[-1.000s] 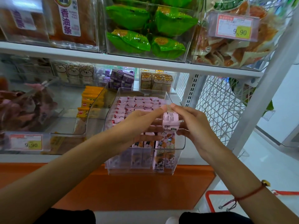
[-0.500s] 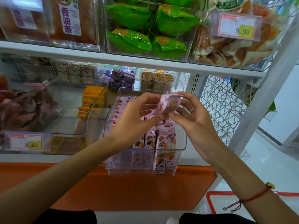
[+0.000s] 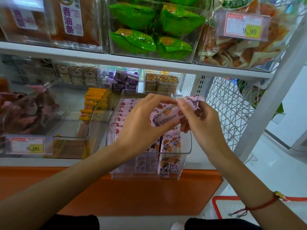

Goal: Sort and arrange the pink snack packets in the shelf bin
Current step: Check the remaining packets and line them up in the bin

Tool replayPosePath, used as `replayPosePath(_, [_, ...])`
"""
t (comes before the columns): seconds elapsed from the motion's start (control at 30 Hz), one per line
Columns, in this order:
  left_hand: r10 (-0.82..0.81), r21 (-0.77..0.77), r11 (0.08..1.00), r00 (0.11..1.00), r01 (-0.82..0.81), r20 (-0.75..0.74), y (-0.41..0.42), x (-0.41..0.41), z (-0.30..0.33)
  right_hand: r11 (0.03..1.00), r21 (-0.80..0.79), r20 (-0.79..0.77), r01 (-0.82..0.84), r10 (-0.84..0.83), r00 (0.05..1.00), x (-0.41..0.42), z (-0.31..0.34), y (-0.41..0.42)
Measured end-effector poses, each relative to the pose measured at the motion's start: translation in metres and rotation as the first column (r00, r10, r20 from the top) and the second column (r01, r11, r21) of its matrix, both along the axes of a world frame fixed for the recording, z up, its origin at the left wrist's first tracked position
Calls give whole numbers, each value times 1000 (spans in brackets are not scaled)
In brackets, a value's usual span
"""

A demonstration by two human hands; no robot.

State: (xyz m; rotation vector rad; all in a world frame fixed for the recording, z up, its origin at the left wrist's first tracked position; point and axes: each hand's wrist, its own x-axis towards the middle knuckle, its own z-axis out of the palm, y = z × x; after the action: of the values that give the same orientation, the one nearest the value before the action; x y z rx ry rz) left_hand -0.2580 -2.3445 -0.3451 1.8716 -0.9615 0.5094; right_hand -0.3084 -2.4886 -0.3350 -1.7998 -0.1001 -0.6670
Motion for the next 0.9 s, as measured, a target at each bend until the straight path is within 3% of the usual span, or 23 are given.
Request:
replayPosePath(0.13, [-86,25,995,933,101,-349,0,5,4,984,130,-37,-125,131,991,1,4,-13])
replayPosePath(0.2, [-134,10,989,915,149,-380,-2,7,3,971,188,-32,-149,157,987,2,5,-18])
replayPosePath(0.27, [-139,-57,990,925,127,-353,-4,7,1,971,198,-20,-131,138,990,2,5,-23])
replayPosePath(0.4, [-95,-94,993,946,69,-310,-15,10,-7,998,53,29,-15,13,999,-2,4,-34])
replayPosePath(0.5, [63,150,988,974,-31,-216,-28,18,-18,979,-7,102,203,-201,974,-5,4,-44])
replayPosePath(0.6, [208,429,887,977,-171,-39,-37,28,-27,932,-21,172,363,-354,919,-9,6,-54])
replayPosePath(0.7, [248,626,743,966,-238,73,-44,35,-32,918,-30,176,395,-385,906,-9,8,-61])
replayPosePath(0.77, [243,676,682,958,-281,153,-46,39,-34,938,-42,153,343,-333,930,-7,8,-62])
replayPosePath(0.9, [160,624,714,942,-318,297,-44,34,-39,947,-179,103,268,-253,962,0,6,-54])
